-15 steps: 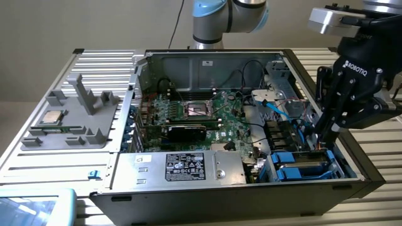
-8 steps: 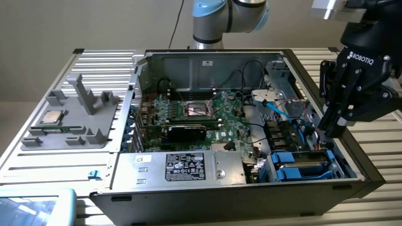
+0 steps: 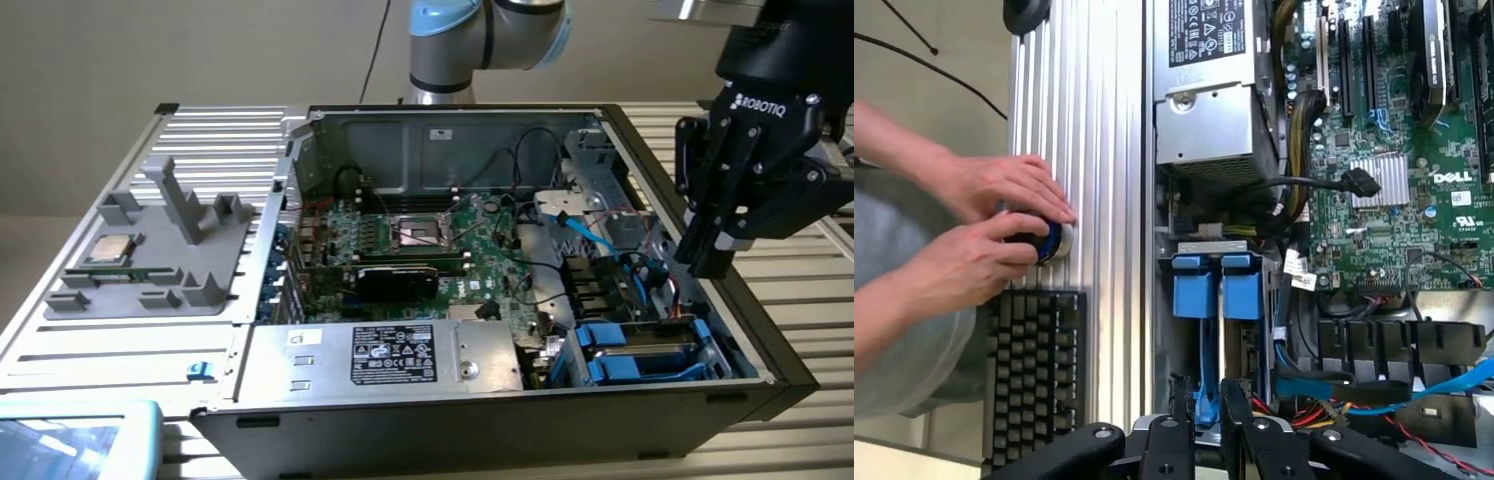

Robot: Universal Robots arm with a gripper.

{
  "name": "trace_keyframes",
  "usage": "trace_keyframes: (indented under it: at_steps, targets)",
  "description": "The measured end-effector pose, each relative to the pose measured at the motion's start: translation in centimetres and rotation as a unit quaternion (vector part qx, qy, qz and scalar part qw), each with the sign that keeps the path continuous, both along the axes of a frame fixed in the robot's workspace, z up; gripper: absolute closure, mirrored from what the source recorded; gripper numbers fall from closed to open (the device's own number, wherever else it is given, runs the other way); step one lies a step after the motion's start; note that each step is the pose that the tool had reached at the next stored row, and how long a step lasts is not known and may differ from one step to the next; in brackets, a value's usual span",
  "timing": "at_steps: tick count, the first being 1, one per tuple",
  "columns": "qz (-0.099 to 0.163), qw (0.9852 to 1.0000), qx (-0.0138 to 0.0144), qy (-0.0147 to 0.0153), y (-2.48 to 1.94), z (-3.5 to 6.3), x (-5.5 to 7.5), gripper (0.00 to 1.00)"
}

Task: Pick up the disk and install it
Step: 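Insert the first disk wire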

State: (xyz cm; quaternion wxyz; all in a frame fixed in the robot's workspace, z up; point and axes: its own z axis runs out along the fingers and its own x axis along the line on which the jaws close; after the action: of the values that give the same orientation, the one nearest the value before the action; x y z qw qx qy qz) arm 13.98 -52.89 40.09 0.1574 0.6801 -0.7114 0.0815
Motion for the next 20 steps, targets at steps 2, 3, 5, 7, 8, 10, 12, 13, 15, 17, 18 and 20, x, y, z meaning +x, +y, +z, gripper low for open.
trace_keyframes:
  at_steps: [2, 3, 5, 7, 8, 10, 12, 13, 15, 17, 18, 20]
  targets:
    - [0.0, 1.0, 0.0, 0.0, 0.19, 0.0, -0.03, 0.75]
    - [0.0, 1.0, 0.0, 0.0, 0.19, 0.0, -0.03, 0.75]
    - [0.0, 1.0, -0.0001, 0.0006, 0.19, 0.01, -0.03, 0.75]
    - [0.0, 1.0, -0.0001, 0.0013, 0.19, 0.0, -0.04, 0.75]
    - [0.0, 1.0, 0.0, 0.0014, 0.19, 0.0, -0.04, 0.75]
    - [0.0, 1.0, 0.0, 0.0015, 0.19, 0.0, -0.04, 0.75]
    - [0.0, 1.0, 0.0, 0.0015, 0.19, 0.0, -0.04, 0.75]
    - [0.0, 1.0, 0.0, 0.0015, 0.19, 0.0, -0.04, 0.75]
    - [0.0, 1.0, 0.0, 0.0015, 0.19, 0.0, -0.06, 0.75]
    - [0.0, 1.0, -0.0002, 0.0014, 0.23, 0.0, -0.18, 0.75]
    - [0.0, 1.0, -0.0003, 0.0015, 0.27, 0.01, -0.34, 0.75]
    - [0.0, 1.0, -0.0001, 0.0015, 0.3, -0.01, -0.55, 0.75]
